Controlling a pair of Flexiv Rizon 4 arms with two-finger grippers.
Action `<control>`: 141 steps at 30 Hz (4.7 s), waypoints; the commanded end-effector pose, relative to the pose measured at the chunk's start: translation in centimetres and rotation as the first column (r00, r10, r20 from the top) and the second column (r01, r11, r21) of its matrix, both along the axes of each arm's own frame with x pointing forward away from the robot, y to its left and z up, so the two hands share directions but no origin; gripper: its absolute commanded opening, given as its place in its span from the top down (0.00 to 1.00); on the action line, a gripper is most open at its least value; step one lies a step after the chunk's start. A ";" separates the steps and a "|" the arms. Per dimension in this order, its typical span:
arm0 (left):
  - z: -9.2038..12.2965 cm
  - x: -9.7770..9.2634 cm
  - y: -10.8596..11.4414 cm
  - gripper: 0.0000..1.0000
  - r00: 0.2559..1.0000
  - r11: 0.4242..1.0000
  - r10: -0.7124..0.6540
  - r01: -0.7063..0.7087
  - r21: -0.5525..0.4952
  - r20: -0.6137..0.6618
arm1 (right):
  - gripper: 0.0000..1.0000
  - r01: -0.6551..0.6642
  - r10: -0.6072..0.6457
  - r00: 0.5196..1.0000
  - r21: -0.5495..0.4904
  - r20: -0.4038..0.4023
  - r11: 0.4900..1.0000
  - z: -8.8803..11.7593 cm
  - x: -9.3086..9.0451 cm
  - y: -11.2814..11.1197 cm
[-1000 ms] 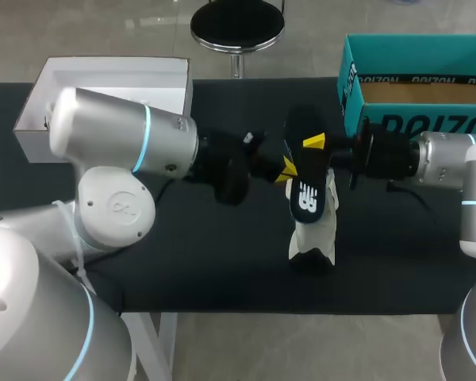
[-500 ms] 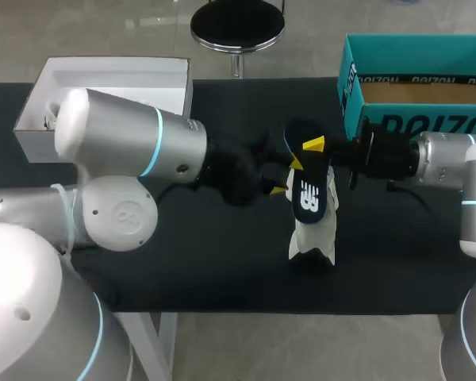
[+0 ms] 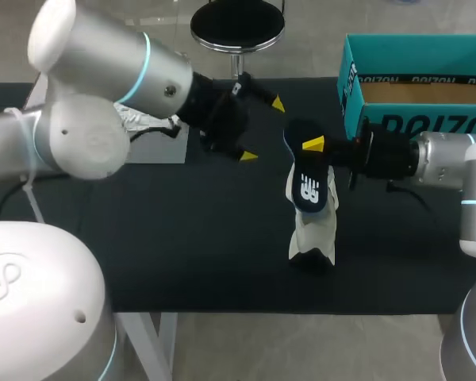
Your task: Take the shoe out of the shoebox, open the shoe tongue, remove and reinsert the insole, then place the shoe into the shoebox
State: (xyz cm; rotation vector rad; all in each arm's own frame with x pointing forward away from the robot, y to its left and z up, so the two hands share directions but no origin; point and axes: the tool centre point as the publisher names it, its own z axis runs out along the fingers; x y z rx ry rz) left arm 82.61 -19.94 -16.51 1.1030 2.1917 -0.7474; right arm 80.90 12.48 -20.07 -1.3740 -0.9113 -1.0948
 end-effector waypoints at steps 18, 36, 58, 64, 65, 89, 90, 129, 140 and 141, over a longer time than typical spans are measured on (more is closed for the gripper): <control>1.8 -0.5 1.3 0.00 0.984 0.954 -0.032 0.082 0.289 -0.173 | 1.00 0.000 0.000 1.000 -0.002 0.000 1.000 0.0 0.0 0.0; 4.7 1.1 -7.1 0.00 0.905 0.822 -0.425 0.395 0.410 -0.019 | 1.00 0.000 0.000 1.000 -0.002 0.000 1.000 0.0 0.0 0.0; 6.4 3.3 -2.0 0.00 0.892 0.780 -0.449 0.415 0.469 -0.042 | 1.00 0.000 0.000 1.000 -0.002 0.000 1.000 0.0 0.0 0.0; 6.1 1.9 -4.1 0.00 0.889 0.784 -0.457 0.418 0.459 -0.030 | 1.00 0.000 0.000 1.000 -0.002 0.000 1.000 0.0 0.0 0.0; 6.2 1.7 -4.7 0.00 0.887 0.788 -0.460 0.424 0.447 -0.030 | 1.00 0.000 0.000 1.000 -0.002 0.000 1.000 0.0 0.0 0.0; 4.8 -1.3 3.8 0.00 0.988 0.855 -0.142 0.091 -0.511 -0.061 | 1.00 0.000 0.000 1.000 -0.002 0.000 1.000 0.0 0.0 0.0; 4.7 -1.4 4.0 0.00 0.989 0.853 -0.136 0.085 -0.516 -0.063 | 1.00 0.000 0.000 1.000 -0.002 0.000 1.000 0.0 0.0 0.0; -3.8 -5.6 -4.7 0.00 0.986 0.767 -0.164 0.113 -0.631 -0.024 | 1.00 0.000 0.000 1.000 -0.002 0.000 1.000 0.0 0.0 0.0; -4.1 -5.3 -6.9 0.00 0.978 0.744 -0.207 0.153 -0.650 -0.006 | 1.00 0.000 0.000 1.000 -0.002 0.000 1.000 0.0 0.0 0.0; -4.1 -5.2 -7.1 0.00 0.979 0.747 -0.205 0.159 -0.645 0.003 | 1.00 0.000 0.000 1.000 -0.002 0.000 1.000 0.0 0.0 0.0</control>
